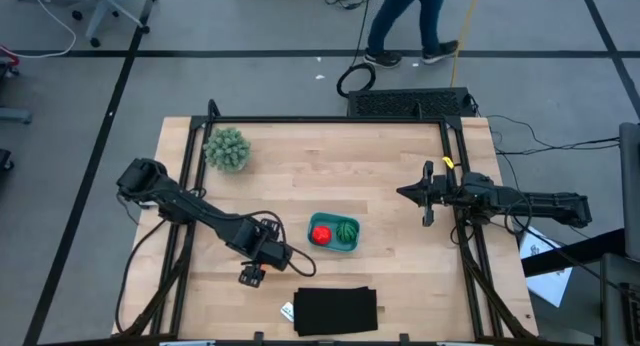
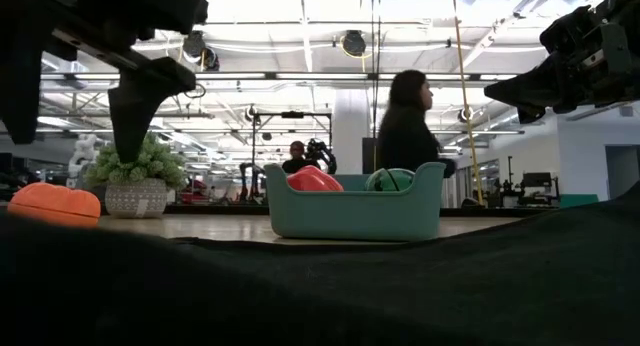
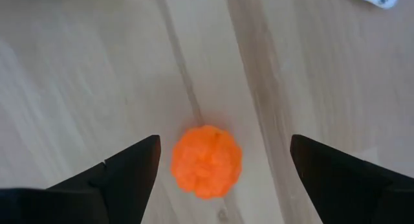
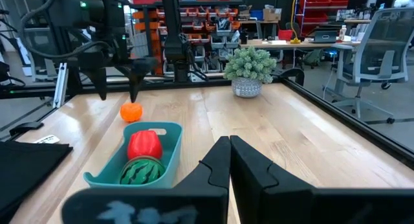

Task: Pick and placing Produce into tupperware
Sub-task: Put the pumpkin into the bin

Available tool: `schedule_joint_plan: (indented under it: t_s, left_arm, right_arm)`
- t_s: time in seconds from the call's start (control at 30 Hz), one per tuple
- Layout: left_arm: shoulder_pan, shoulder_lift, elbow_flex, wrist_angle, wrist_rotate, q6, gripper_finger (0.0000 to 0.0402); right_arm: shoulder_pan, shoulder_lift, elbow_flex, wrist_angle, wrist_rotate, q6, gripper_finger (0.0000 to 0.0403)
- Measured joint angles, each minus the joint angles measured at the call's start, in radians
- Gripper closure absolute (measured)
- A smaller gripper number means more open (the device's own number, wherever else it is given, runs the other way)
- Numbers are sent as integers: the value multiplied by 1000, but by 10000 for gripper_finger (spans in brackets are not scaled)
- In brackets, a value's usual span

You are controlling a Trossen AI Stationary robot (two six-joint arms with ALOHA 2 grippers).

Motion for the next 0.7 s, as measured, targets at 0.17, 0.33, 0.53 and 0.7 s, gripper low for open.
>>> schedule_joint_plan:
  t_s: [0.17, 0.33, 0.53, 0.7]
  left_arm:
    - [-5, 0, -46, -6, -1, -9, 50]
    - [-3, 0, -95, 46, -5, -29, 50]
    - [2, 0, -118, 84, -21, -22, 50]
    - [11, 0, -155, 105, -17, -21, 50]
  right_arm:
    - [0, 0, 0, -2, 0, 2, 403]
    - [0, 0, 0, -6, 0, 3, 403]
    - [0, 0, 0, -7, 0, 3, 403]
    - [0, 0, 0, -9, 0, 3, 403]
